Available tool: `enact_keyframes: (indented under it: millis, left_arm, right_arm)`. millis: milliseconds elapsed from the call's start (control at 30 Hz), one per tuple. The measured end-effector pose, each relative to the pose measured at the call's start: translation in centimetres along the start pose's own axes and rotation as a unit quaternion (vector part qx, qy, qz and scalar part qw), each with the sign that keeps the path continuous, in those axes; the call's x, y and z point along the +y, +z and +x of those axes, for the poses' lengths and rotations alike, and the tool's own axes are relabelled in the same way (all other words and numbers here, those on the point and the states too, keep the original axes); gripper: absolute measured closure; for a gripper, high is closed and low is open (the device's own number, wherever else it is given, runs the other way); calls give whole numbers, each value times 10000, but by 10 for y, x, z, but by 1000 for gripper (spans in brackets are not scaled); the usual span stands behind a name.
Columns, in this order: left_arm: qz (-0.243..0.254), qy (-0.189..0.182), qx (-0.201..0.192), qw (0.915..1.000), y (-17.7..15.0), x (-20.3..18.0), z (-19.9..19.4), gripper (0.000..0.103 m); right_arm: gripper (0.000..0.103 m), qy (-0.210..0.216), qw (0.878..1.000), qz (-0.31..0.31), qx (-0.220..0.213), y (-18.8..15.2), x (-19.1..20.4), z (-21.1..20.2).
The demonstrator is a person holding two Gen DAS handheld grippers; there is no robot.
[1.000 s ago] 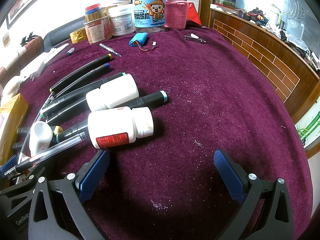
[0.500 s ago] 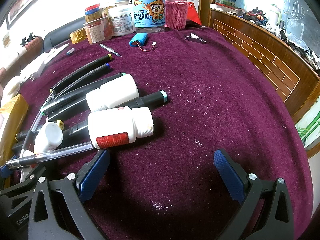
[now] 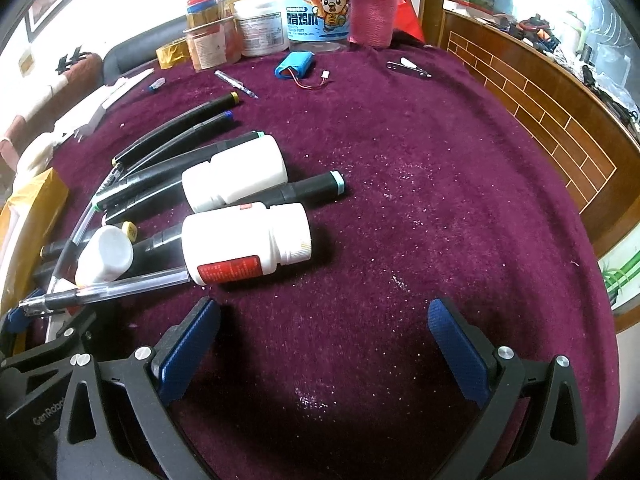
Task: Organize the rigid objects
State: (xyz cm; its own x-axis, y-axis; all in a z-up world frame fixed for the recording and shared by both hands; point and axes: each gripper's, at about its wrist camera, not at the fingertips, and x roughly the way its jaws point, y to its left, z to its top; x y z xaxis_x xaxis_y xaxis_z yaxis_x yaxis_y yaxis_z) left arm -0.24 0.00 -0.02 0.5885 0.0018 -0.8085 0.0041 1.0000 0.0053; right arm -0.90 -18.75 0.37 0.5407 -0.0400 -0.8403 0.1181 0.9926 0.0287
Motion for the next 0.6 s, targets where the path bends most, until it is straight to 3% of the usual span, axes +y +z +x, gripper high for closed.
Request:
enact_keyframes:
  millis: [600]
  left_arm:
    - [4,1,1,10000,0,0,0,0]
  right_arm:
    - [1,-29,10000,-7,-71,-4,2,-3]
